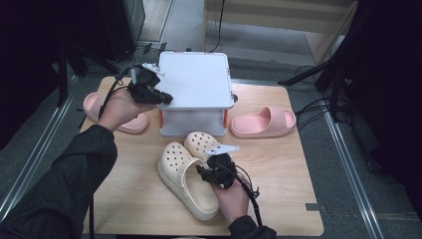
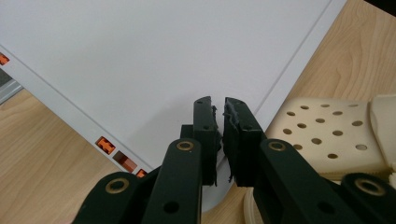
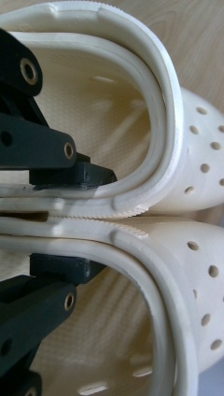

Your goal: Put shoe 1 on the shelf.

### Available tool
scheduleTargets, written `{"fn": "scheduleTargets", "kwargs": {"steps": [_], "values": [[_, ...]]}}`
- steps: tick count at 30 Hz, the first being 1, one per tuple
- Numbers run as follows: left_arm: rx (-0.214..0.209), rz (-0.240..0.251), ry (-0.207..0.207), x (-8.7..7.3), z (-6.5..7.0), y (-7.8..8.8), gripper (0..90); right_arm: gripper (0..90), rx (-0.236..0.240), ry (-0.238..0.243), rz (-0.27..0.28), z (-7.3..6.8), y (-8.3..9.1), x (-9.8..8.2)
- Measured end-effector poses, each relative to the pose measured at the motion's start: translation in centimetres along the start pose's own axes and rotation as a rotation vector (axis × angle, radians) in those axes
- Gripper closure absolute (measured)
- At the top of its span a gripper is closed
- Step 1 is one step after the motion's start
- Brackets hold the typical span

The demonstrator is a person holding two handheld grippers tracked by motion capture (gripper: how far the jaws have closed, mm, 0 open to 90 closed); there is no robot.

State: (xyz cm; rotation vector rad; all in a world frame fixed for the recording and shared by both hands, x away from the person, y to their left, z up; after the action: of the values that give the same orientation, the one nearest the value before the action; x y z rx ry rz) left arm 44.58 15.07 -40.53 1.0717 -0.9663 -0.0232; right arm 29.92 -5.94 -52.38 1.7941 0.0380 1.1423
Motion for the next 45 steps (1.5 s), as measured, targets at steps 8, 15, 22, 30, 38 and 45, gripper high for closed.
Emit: {"fn": "scheduleTargets", "kwargs": {"steps": [8,15,22,30,38,45], "values": [[-0.001,0.005,0.009,0.1,0.1,-0.1,82.9,66.3,-0.038,0.024,0.069,1.4,0.3,3.7],[-0.009,0.006,0.015,0.0,0.1,-0.1,82.8,66.1,-0.067,0.026,0.088,3.0,-1.6,6.9],[-0.02,0.006,0.012,0.0,0.1,0.0,82.9,66.0,-0.102,-0.009,0.09,4.4,-3.6,8.4],[-0.026,0.009,0.018,0.0,0.0,0.0,82.9,66.0,-0.17,-0.029,0.103,5.9,-4.9,9.0],[-0.026,0.008,0.016,-0.1,0.0,0.0,83.1,65.9,-0.19,-0.058,0.122,6.1,-6.2,9.2],[-0.028,0.01,0.015,-0.1,0.0,0.0,83.1,64.9,-0.172,-0.093,0.14,6.7,-6.6,8.8]]}}
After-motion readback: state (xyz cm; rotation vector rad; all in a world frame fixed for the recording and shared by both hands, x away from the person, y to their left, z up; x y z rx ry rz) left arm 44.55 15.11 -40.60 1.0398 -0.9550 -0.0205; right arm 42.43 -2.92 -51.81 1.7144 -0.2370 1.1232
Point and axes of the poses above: each handheld gripper's, and its own axes: y roughly backward along the jaws, x roughly out of its top, z roughly to its right, the point moved 5 cm from there along -y, roughly forward along the jaws, and after that the axes turned 6 degrees about y, right-handed, at the moved point
